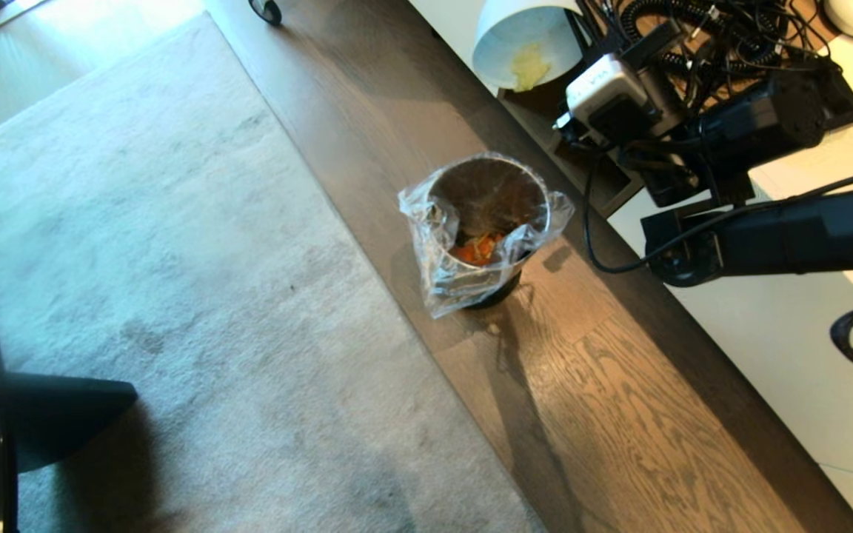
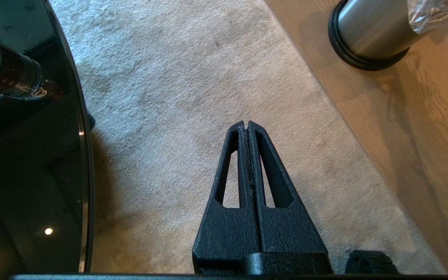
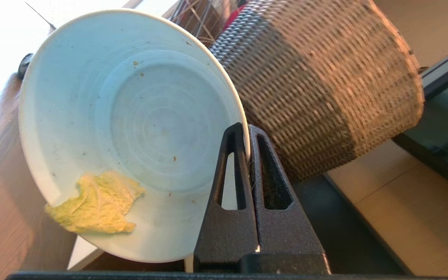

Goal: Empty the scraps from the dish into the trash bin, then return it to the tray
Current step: Pour the leftover food from the bowl into the trash can

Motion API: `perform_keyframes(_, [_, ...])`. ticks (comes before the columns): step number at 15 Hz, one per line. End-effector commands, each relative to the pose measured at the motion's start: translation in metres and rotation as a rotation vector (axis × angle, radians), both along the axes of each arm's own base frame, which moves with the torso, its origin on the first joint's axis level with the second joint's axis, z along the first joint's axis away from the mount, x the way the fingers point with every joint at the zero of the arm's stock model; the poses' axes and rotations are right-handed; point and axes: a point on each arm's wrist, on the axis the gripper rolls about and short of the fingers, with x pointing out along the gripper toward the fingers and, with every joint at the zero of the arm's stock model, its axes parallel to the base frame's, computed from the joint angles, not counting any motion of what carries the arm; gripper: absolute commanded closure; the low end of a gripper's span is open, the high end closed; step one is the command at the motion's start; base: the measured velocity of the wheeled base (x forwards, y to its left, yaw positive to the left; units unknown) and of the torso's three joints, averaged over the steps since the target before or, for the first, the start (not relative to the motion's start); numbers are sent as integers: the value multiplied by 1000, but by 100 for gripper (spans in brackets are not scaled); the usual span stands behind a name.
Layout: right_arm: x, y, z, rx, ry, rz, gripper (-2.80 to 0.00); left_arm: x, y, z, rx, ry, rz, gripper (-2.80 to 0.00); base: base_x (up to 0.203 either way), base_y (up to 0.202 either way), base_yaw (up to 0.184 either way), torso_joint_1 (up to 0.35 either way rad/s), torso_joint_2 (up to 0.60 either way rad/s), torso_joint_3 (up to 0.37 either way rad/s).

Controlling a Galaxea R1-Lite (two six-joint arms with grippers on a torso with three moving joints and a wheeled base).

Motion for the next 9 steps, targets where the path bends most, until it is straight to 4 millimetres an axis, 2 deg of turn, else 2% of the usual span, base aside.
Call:
perform_keyframes(1, [0, 1, -3, -1, -18, 6, 0, 0, 0, 0, -1, -1, 0, 0, 0, 0, 0, 0, 0, 0])
perform_keyframes(9, [-25, 20, 17, -15, -98, 126, 0, 0, 0, 0, -1, -1, 0, 0, 0, 0, 0, 0, 0, 0])
